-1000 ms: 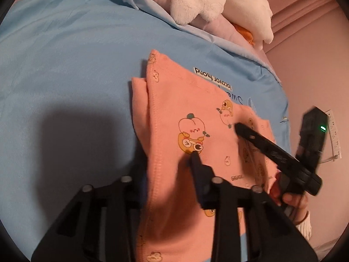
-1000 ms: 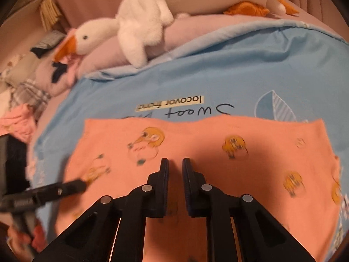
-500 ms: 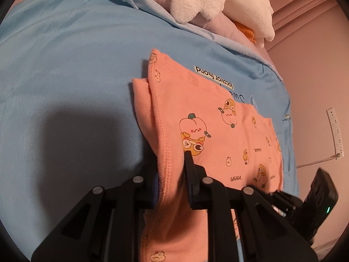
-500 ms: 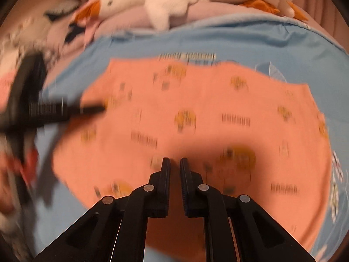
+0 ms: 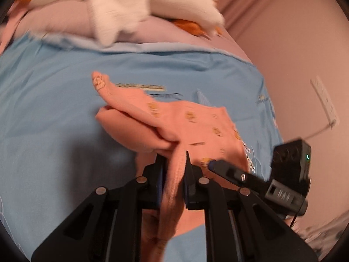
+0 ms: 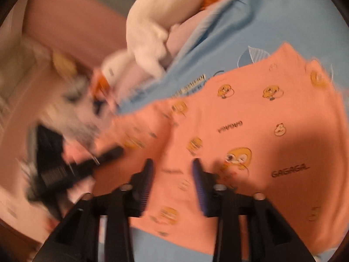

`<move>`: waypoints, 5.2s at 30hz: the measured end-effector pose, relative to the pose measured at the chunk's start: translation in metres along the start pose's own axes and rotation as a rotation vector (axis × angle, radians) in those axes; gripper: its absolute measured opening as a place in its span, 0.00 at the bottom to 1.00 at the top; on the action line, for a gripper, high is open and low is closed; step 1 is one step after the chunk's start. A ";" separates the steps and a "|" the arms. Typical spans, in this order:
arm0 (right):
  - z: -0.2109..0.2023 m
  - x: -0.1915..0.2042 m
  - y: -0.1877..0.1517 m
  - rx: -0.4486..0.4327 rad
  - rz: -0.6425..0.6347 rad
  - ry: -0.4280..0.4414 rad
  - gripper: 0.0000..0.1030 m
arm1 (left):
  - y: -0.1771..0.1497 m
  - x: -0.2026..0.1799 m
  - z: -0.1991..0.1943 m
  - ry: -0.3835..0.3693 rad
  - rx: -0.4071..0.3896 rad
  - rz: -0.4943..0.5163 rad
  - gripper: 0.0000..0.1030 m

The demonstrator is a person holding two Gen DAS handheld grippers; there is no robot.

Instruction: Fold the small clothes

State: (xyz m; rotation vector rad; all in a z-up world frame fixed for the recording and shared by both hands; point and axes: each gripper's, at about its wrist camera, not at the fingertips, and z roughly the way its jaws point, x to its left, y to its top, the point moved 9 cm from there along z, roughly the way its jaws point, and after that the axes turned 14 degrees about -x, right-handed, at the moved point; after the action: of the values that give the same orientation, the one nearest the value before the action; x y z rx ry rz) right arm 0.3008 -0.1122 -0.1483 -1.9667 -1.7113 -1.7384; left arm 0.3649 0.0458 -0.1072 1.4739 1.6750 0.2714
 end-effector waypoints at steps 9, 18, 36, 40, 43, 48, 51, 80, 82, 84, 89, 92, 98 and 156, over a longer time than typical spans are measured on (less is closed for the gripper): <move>-0.008 -0.034 0.024 -0.084 0.435 0.203 0.62 | -0.036 -0.062 0.065 -0.046 0.135 0.130 0.22; -0.014 -0.046 0.028 -0.086 0.501 0.211 0.62 | -0.054 -0.045 0.045 -0.098 0.148 0.087 0.28; -0.028 -0.008 0.089 -0.116 -0.400 -0.325 0.11 | -0.069 0.007 0.007 -0.078 0.111 -0.039 0.28; -0.031 -0.051 0.101 -0.079 -0.398 -0.414 0.11 | -0.070 -0.011 0.021 -0.102 0.119 -0.032 0.28; -0.017 -0.089 0.091 -0.023 -0.334 -0.429 0.11 | -0.070 -0.028 0.030 -0.131 0.124 -0.017 0.28; -0.019 -0.111 0.100 -0.083 -0.129 -0.318 0.11 | -0.076 -0.063 0.045 -0.180 0.139 0.072 0.28; -0.013 -0.106 0.108 -0.092 -0.207 -0.339 0.11 | -0.085 -0.066 0.052 -0.168 0.153 0.089 0.28; -0.072 -0.081 0.007 0.023 -0.515 -0.364 0.25 | -0.132 -0.063 0.044 -0.128 0.190 0.251 0.28; -0.075 -0.097 -0.005 0.045 -0.468 -0.382 0.25 | -0.134 -0.058 0.038 -0.135 0.188 0.238 0.28; -0.085 -0.098 -0.007 0.032 -0.437 -0.364 0.25 | -0.136 -0.053 0.028 -0.144 0.187 0.215 0.28; -0.115 -0.091 -0.008 0.017 -0.361 -0.320 0.31 | -0.132 -0.033 0.006 -0.135 0.168 0.113 0.63; -0.127 -0.099 -0.002 -0.019 -0.265 -0.307 0.58 | -0.124 -0.021 0.003 -0.138 0.143 -0.007 0.69; -0.125 -0.123 0.003 -0.021 -0.063 -0.272 0.60 | -0.113 -0.016 0.019 -0.186 0.154 -0.185 0.69; -0.139 -0.007 0.002 -0.176 -0.390 -0.276 0.27 | -0.127 -0.110 -0.040 -0.108 0.079 0.139 0.26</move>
State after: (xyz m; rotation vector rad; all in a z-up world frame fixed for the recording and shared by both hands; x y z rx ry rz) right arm 0.2069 -0.2024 -0.0983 -2.1466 -2.2344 -1.8544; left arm 0.2393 -0.0725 -0.1164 1.6381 1.5152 0.1997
